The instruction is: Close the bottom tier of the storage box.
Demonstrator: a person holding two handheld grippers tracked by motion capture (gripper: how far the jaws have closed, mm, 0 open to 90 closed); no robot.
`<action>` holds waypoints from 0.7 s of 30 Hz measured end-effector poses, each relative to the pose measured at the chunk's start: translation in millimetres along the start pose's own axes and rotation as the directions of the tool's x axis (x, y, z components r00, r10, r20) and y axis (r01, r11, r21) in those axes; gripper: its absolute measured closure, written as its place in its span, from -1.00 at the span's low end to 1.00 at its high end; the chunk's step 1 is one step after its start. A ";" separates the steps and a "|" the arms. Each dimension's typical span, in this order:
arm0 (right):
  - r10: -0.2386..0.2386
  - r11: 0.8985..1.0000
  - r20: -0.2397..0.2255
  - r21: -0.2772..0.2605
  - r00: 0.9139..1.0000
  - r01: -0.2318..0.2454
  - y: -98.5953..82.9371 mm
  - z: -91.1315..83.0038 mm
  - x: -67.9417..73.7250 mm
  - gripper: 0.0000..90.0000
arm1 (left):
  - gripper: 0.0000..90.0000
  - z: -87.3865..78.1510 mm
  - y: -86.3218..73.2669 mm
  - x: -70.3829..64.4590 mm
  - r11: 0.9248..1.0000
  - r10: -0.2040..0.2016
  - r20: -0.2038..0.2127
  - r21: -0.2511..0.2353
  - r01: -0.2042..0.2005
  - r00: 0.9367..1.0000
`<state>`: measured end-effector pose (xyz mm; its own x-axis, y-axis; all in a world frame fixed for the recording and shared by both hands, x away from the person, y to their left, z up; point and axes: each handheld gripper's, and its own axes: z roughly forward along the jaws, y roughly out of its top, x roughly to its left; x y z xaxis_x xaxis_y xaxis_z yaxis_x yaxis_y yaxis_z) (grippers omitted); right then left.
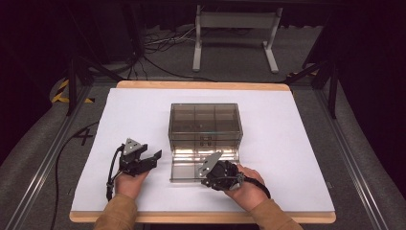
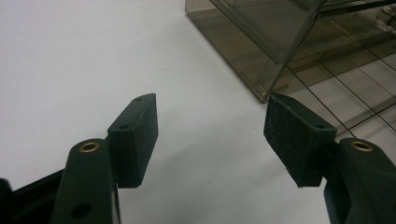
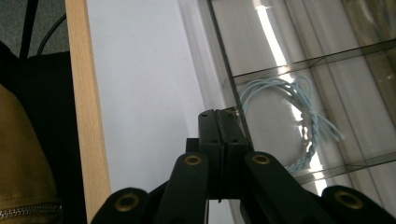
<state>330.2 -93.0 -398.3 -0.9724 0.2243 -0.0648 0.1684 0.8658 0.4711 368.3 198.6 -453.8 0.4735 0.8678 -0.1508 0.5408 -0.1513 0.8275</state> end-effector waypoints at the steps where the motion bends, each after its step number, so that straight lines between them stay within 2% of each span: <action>1: -0.008 1.000 -0.008 0.006 1.000 0.008 -0.1 1.6 0.3 1.00 | -0.20 0.0 0.0 0.0 1.000 0.000 0.000 -0.001 0.000 1.000; 9: -0.014 1.000 -0.020 0.028 1.000 0.014 -1.4 8.8 3.5 1.00 | -0.20 0.0 0.0 0.0 1.000 0.000 0.001 0.000 0.000 1.000; 10: -0.003 0.999 -0.027 0.033 1.000 0.004 -1.6 9.4 4.5 1.00 | -0.20 0.0 0.0 0.0 1.000 0.000 0.001 0.000 0.000 1.000; 12: -0.017 0.999 -0.024 0.027 1.000 0.017 -1.7 11.4 4.1 1.00 | -0.20 0.0 0.0 0.0 1.000 0.000 0.000 -0.001 0.000 1.000; 21: -0.023 0.998 -0.042 0.049 0.999 0.025 -3.3 19.7 7.9 1.00 | -0.20 0.0 0.0 0.0 1.000 0.001 0.001 0.000 -0.001 1.000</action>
<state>325.2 -85.2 -417.7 -0.9819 0.1853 -0.0381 0.1518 0.8920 0.4257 368.3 198.6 -453.8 0.4747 0.8672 -0.1506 0.5403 -0.1521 0.8276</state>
